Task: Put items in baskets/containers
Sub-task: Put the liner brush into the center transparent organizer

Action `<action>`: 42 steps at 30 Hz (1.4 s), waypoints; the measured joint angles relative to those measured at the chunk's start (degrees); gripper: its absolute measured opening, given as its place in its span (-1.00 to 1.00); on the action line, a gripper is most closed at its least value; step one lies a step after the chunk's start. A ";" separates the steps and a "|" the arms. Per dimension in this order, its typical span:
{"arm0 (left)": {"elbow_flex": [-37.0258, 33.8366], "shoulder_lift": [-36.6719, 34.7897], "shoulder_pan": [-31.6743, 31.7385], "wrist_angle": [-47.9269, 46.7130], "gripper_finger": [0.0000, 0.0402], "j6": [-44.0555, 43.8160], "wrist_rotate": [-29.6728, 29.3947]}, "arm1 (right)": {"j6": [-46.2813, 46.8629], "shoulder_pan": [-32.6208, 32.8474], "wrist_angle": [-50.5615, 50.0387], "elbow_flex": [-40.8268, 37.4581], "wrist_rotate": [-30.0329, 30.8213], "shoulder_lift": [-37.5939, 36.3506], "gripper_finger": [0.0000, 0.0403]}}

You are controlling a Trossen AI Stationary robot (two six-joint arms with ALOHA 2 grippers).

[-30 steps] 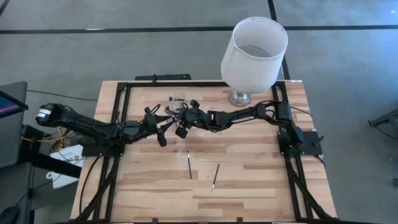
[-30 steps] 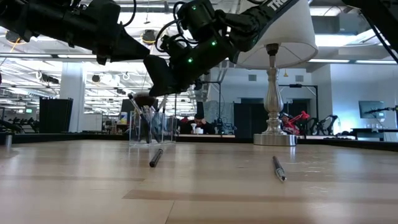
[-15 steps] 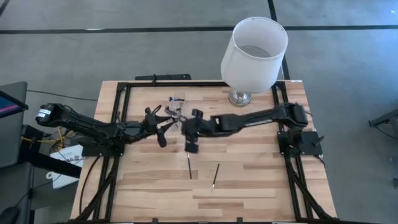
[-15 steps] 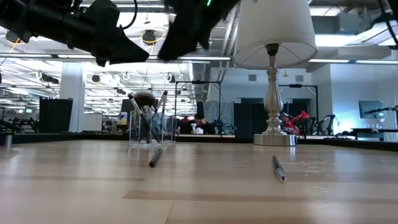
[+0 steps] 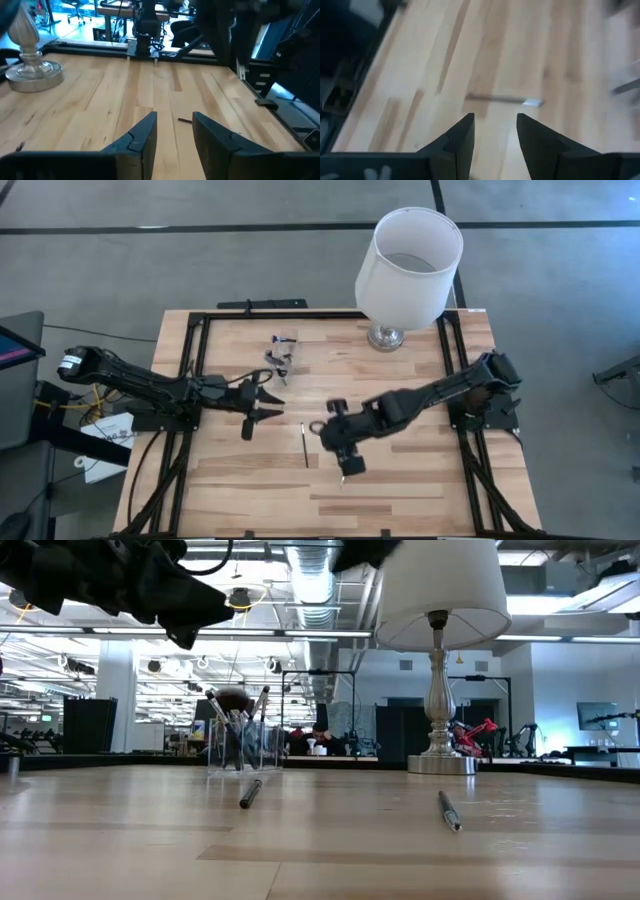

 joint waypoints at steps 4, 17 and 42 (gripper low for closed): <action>-0.01 0.00 0.01 0.09 -0.40 -1.11 0.02 | 1.52 2.10 -0.58 -4.98 -1.51 0.29 -0.31; -0.01 0.00 0.03 0.96 -0.40 -0.70 -1.93 | 4.56 2.19 8.89 -20.72 -4.65 0.33 -0.32; -0.03 0.00 0.03 0.74 -0.40 -0.67 -1.90 | -1.19 1.63 15.11 -20.37 -12.19 12.39 -0.78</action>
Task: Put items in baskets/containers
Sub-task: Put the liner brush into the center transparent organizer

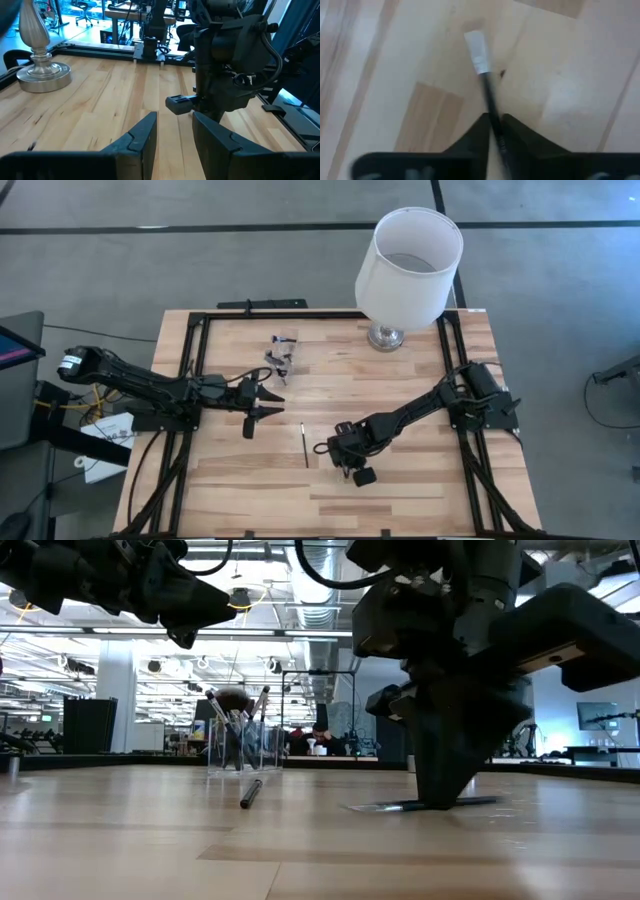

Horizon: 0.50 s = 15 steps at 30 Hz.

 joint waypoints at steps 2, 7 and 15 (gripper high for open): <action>0.00 0.00 0.00 0.00 -0.40 0.00 0.00 | 2.56 -0.42 0.18 -0.01 -0.23 0.04 -0.92; 0.00 0.00 0.00 0.00 -0.40 0.00 0.00 | 14.74 -1.54 1.25 -0.13 2.17 0.31 -0.86; 0.00 0.00 0.00 -0.01 -0.40 0.00 0.01 | 22.09 -0.55 8.23 -0.26 10.72 0.69 -0.86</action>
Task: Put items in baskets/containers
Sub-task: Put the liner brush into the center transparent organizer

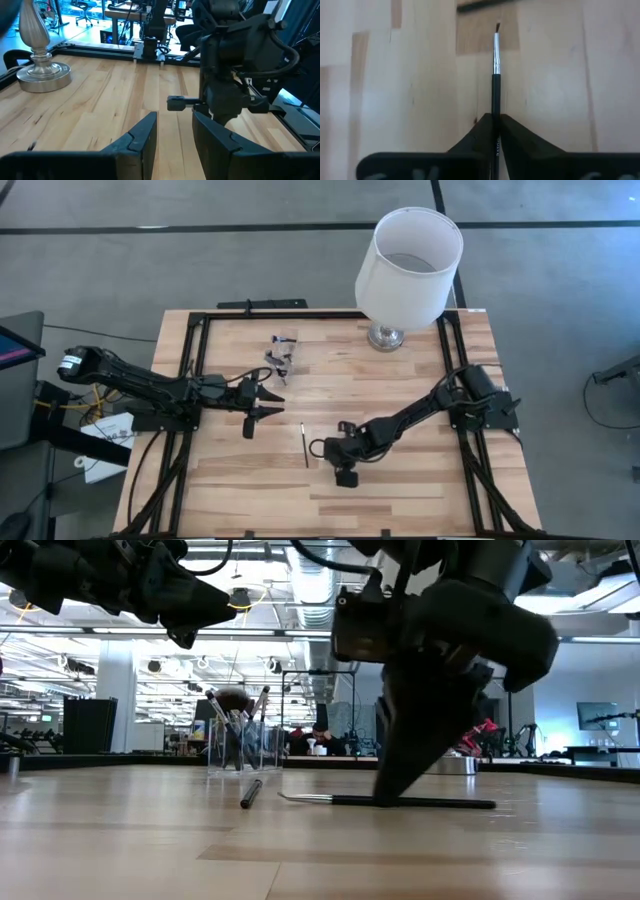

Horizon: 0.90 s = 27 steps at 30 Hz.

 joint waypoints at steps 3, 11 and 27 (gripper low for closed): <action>0.00 0.00 0.00 -0.02 -0.40 0.00 0.01 | 0.49 0.70 3.04 -0.09 3.61 0.24 -0.92; 0.00 0.00 0.00 -0.45 -0.40 0.00 0.01 | 0.56 1.64 5.10 0.26 5.75 3.24 -0.77; 0.00 0.00 0.00 -0.75 -0.40 -0.39 0.01 | -0.32 7.90 6.71 -4.57 15.80 1.76 -0.52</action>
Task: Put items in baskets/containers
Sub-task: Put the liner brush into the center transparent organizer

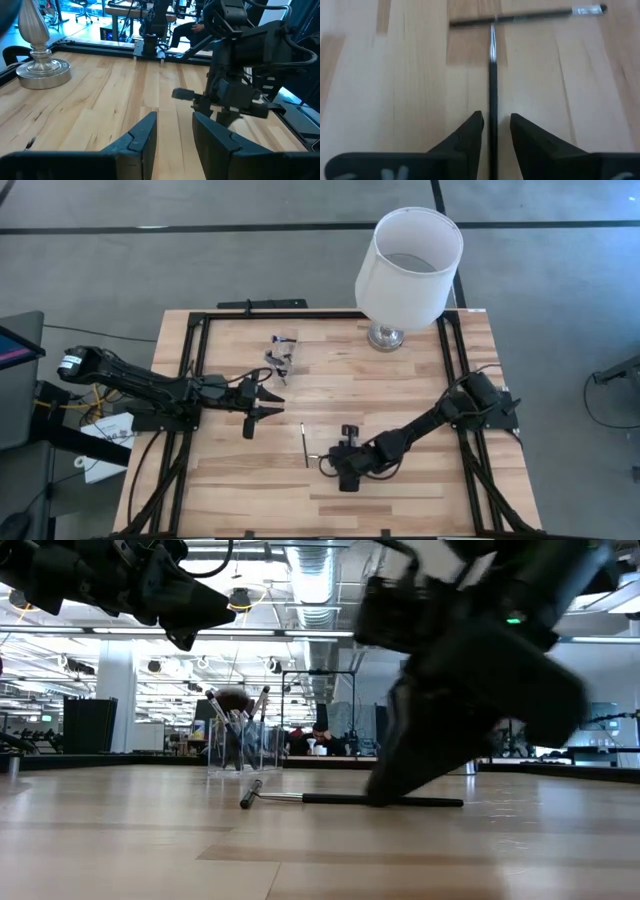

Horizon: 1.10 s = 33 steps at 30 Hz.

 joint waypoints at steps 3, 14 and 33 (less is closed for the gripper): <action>0.00 0.00 0.00 0.04 -0.40 -0.01 0.00 | -2.29 0.47 -1.57 -2.11 1.25 -3.37 -0.54; 0.00 -0.02 0.02 1.55 -0.40 0.31 0.00 | -13.54 -0.46 9.49 -20.41 7.02 -34.15 -0.54; 0.00 0.02 0.04 1.61 -0.40 0.39 0.00 | -17.60 -7.92 81.01 -36.58 -14.98 -1.60 -0.54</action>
